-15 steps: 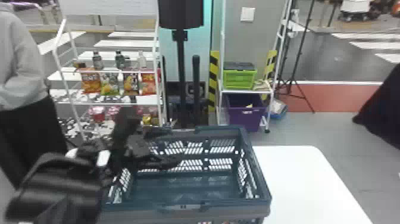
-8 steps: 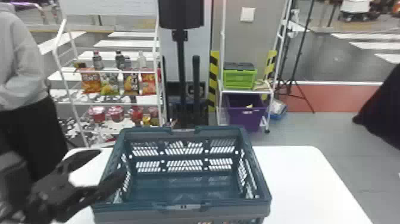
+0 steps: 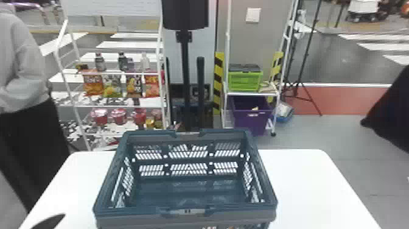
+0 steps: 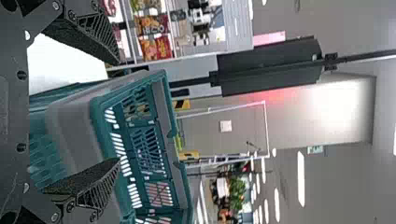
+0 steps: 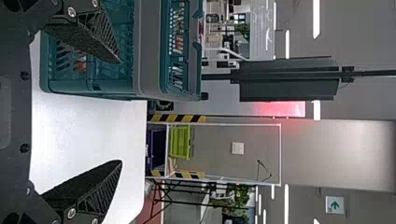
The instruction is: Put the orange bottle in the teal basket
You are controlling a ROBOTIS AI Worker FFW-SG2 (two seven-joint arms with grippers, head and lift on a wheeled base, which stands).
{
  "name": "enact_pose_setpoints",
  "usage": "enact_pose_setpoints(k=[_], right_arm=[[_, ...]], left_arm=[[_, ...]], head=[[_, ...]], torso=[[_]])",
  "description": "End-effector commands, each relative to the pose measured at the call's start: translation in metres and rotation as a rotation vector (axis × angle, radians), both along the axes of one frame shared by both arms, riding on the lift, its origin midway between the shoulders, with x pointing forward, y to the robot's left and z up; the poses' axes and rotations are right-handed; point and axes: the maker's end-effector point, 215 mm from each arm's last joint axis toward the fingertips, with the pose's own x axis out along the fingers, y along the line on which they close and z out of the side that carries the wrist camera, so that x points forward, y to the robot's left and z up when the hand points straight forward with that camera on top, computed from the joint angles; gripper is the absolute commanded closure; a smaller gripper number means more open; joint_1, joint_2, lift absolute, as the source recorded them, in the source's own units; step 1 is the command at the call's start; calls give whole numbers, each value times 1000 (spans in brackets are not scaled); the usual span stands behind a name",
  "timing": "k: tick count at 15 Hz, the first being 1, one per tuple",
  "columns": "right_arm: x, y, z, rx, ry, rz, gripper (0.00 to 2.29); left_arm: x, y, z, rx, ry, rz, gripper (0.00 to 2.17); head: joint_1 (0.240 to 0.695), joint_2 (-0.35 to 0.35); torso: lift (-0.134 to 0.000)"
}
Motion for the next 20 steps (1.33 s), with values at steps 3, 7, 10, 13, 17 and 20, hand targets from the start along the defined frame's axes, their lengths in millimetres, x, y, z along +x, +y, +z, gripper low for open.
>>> enact_pose_setpoints(k=[3,7,10,13,17,20], right_arm=[[4,3,4,2,-17,42,130],[12,8,10,17,-38,76,130],[16,10,6,26,-39,91,130],[17,20,6,41,-41,109,130],[15,25,4,48,-37,117,130],[14,26,4,51,-37,117,130]], left_arm=[[-47,-25,-23,-72,-24,61,184],[-72,-37,-13,-111,-71,85,184],[-83,-37,-1,-113,-98,98,184],[-87,-37,6,-117,-103,110,184],[-87,-40,1,-117,-87,108,184],[-87,-39,0,-115,-85,115,184]], head=[[499,0],[499,0],[499,0],[499,0],[499,0],[499,0]], torso=[[0],[0],[0],[0],[0],[0]])
